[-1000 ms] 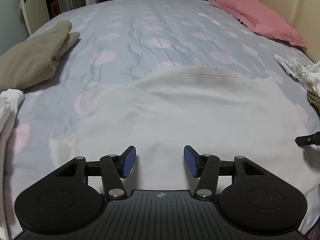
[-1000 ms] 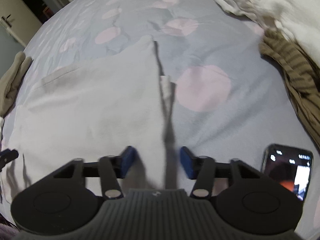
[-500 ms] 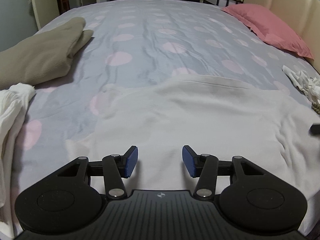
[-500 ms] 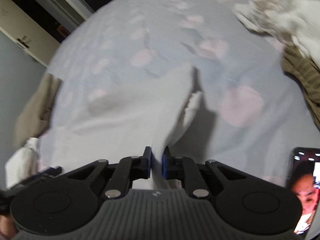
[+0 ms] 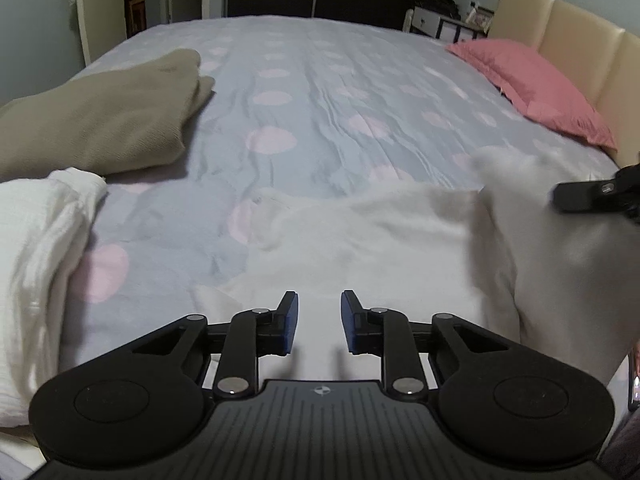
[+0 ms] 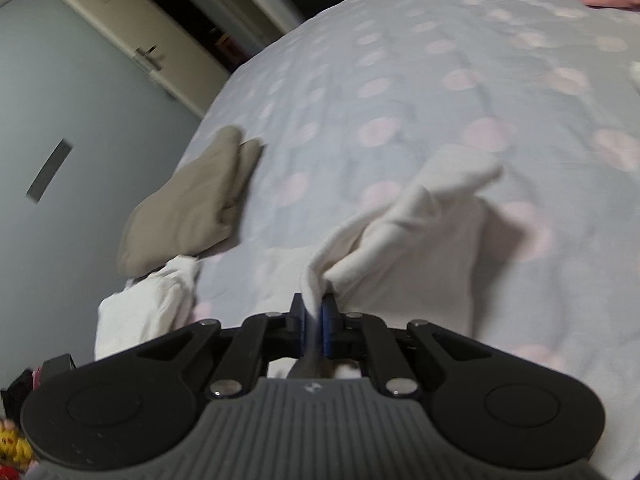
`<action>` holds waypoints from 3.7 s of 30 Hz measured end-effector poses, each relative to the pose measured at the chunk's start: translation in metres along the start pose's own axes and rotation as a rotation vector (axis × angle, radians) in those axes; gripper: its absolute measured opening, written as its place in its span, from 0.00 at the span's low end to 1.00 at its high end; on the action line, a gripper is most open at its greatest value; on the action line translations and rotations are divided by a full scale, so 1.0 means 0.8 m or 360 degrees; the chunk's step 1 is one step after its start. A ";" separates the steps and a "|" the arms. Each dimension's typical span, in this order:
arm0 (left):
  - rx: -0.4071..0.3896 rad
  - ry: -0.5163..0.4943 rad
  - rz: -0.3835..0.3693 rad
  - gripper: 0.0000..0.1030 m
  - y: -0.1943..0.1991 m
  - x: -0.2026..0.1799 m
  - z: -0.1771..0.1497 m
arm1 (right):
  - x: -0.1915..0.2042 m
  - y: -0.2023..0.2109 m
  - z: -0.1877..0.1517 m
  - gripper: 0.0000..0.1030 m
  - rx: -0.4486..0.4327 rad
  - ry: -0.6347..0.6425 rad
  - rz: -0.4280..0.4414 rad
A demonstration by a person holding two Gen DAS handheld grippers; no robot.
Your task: Fold clothes
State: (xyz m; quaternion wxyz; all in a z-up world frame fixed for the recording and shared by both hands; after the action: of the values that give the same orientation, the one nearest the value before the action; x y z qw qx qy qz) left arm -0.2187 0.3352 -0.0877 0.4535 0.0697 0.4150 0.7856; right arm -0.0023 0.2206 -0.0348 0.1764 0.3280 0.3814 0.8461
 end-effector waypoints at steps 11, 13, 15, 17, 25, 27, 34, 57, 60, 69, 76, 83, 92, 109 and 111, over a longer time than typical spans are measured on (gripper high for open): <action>-0.0099 0.0170 0.0053 0.19 0.028 0.057 0.001 | 0.109 -0.079 -0.031 0.08 0.0161 0.0183 0.0188; -0.0096 0.0189 0.0069 0.19 0.030 0.067 -0.002 | 0.116 -0.099 -0.041 0.08 0.0212 0.0214 0.0172; -0.0089 0.0208 0.0084 0.19 0.031 0.075 -0.005 | 0.122 -0.117 -0.052 0.08 0.0259 0.0254 0.0141; -0.0087 0.0222 0.0090 0.19 0.033 0.080 -0.007 | 0.123 -0.132 -0.064 0.12 0.0299 0.0300 0.0087; -0.0122 0.0249 0.0064 0.19 0.045 0.082 -0.009 | 0.109 -0.120 -0.075 0.34 0.0313 0.0343 0.0075; -0.0121 0.0251 0.0021 0.20 0.047 0.078 -0.010 | 0.104 -0.104 -0.068 0.34 0.0238 0.0374 0.0048; -0.0058 0.0183 -0.0166 0.27 0.044 0.044 -0.023 | 0.041 -0.061 -0.060 0.38 0.0123 0.0356 -0.0136; 0.0349 0.0183 -0.0155 0.41 0.019 0.017 -0.100 | -0.045 -0.015 -0.195 0.45 0.0182 0.0677 -0.0288; 0.0341 0.0190 -0.0164 0.37 0.017 0.018 -0.103 | -0.041 -0.030 -0.211 0.44 0.0188 0.0688 -0.0301; 0.0166 0.0113 -0.0157 0.09 0.032 0.016 -0.084 | -0.026 -0.053 -0.211 0.13 0.0111 0.0716 -0.0380; 0.0101 0.0150 -0.0103 0.08 0.071 0.027 -0.080 | -0.011 -0.029 -0.207 0.08 0.0055 0.0780 -0.0370; 0.0354 0.0166 -0.0032 0.08 0.024 0.042 -0.113 | -0.026 -0.059 -0.217 0.08 0.0179 0.0790 -0.0414; 0.0298 0.0148 -0.0080 0.37 0.045 0.036 -0.096 | -0.029 -0.028 -0.206 0.34 0.0243 0.0742 -0.0380; 0.0080 0.0128 -0.0026 0.64 -0.020 0.052 -0.003 | -0.062 -0.025 -0.114 0.45 0.0034 0.0348 -0.0397; 0.0094 0.0117 -0.0001 0.73 -0.033 0.058 -0.006 | -0.068 -0.036 -0.105 0.46 0.0046 0.0291 -0.0387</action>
State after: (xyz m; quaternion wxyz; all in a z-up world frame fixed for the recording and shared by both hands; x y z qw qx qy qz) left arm -0.2303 0.3745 -0.1220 0.4359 0.0541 0.4544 0.7750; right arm -0.0192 0.1646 -0.1208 0.2375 0.2034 0.4449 0.8392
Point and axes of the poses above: each gripper's, at about its wrist camera, not at the fingertips, and y roughly against the way its jaws point, x to its left, z to its top, the point moved 4 cm from there along -y, roughly the way its jaws point, and after that the axes turned 13 degrees about -z, right-handed, at the moved point
